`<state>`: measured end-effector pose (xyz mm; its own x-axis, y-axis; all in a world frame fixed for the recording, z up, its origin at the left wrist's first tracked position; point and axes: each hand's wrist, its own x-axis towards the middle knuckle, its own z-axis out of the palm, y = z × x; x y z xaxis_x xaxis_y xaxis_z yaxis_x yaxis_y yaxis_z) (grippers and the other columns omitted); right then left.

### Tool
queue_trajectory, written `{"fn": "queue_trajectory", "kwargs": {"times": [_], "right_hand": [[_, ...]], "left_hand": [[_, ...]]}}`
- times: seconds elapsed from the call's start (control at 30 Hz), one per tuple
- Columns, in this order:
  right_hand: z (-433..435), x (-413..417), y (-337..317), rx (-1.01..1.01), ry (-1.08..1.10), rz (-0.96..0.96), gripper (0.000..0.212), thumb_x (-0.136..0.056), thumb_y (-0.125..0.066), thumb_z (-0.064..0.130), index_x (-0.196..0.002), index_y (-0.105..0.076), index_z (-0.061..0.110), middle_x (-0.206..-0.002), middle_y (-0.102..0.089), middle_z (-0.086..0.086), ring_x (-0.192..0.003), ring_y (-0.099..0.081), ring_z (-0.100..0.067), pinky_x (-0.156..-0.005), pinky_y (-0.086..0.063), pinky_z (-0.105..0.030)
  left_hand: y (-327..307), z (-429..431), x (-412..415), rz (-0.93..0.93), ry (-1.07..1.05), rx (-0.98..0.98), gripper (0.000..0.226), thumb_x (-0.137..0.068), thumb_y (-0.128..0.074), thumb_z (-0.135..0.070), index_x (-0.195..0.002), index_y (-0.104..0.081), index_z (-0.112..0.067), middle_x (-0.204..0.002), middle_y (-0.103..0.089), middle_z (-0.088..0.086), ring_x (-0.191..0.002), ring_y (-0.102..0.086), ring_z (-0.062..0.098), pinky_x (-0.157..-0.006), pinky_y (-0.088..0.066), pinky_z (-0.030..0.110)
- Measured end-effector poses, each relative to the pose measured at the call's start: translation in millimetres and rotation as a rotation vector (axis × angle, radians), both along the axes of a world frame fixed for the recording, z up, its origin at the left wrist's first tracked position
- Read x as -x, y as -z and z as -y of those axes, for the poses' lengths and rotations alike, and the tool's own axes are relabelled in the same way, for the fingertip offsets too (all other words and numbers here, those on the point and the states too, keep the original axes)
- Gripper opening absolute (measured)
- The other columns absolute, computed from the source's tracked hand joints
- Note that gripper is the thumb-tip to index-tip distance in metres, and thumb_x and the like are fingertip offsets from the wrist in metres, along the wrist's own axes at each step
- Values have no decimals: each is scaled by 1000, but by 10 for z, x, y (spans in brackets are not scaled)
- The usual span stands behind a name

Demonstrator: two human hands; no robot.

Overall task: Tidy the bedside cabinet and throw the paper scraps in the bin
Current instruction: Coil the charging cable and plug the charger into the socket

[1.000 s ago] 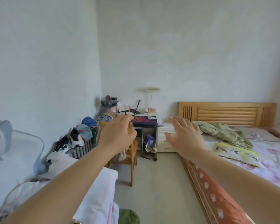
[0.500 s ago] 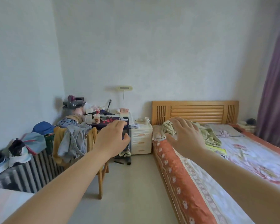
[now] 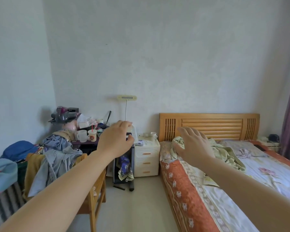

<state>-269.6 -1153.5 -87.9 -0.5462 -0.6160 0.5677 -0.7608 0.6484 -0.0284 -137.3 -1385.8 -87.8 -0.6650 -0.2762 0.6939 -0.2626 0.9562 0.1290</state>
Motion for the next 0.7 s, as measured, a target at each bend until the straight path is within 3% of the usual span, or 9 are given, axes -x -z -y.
{"fn": "queue_trajectory", "kwargs": {"times": [0.47, 0.7], "right_hand": [[1378, 2261, 262, -5, -31, 54, 58, -88, -43, 48, -138, -32, 20, -143, -42, 0, -133, -34, -20, -109, -25, -40], [2062, 3564, 169, -17, -76, 73, 51, -89, -42, 47, -133, -39, 20, -141, -45, 1, -129, -38, -21, -105, -30, -41]], "left_hand": [[209, 1336, 2107, 61, -42, 17, 41, -85, -52, -28, -124, -49, -20, -125, -57, -2, -101, -57, 18, -64, -39, 27], [156, 2017, 3359, 102, -105, 35, 39, -85, -49, -31, -122, -49, -17, -122, -58, 1, -98, -57, 22, -65, -41, 30]]}}
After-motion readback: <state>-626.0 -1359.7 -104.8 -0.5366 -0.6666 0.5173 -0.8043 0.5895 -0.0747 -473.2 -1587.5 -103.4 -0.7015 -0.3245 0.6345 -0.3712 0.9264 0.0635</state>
